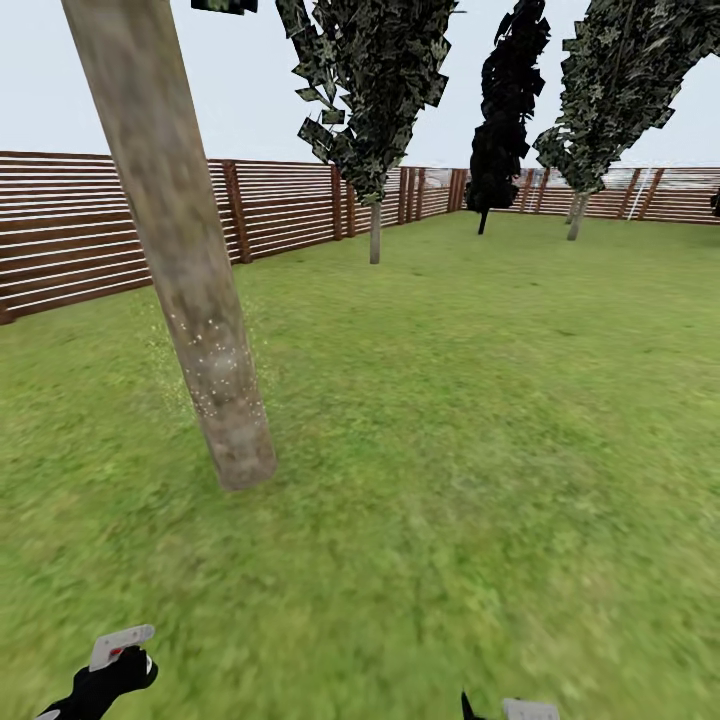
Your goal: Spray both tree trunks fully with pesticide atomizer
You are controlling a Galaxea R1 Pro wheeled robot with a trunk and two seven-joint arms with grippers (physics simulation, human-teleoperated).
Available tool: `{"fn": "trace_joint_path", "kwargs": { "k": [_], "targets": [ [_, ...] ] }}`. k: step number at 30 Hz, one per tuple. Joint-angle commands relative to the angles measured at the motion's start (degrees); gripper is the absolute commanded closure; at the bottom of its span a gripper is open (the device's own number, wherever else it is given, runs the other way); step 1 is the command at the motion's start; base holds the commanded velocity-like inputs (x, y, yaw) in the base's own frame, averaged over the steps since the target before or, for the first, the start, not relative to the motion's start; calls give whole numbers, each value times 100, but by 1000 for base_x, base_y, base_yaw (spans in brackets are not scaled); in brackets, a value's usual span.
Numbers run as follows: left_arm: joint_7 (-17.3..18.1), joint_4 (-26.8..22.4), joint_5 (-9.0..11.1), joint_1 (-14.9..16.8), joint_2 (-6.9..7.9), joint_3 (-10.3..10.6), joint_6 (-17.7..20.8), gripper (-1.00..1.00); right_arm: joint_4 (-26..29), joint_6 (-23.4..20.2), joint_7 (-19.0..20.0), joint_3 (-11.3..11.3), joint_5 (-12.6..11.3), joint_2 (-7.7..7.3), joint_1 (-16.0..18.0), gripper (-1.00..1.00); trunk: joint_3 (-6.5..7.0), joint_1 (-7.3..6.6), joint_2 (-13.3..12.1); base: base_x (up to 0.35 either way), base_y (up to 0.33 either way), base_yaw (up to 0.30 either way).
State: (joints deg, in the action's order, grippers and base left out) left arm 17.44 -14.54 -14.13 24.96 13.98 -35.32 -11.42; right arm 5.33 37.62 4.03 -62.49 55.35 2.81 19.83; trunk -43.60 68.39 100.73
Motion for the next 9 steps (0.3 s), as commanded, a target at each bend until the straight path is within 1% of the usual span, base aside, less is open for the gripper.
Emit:
{"fn": "trace_joint_path", "kwargs": {
  "k": [1, 4, 9],
  "targets": [
    [7, 2, -1, 0, -20, -2, -1, 100, -1, 0, 0, 0, 0, 0, -3, -100, 0, 0, 0, 0, 0, 0],
    [21, -3, -2, 0, -46, -2, -1, 100, 1, 0, 2, 0, 1, 0, -5, -100, 0, 0, 0, 0, 0, 0],
    [17, -5, -10, 0, -46, -2, -1, 100, -2, 0, 1, 0, 0, 0, -6, -100, 0, 0, 0, 0, 0, 0]
  ]
}}
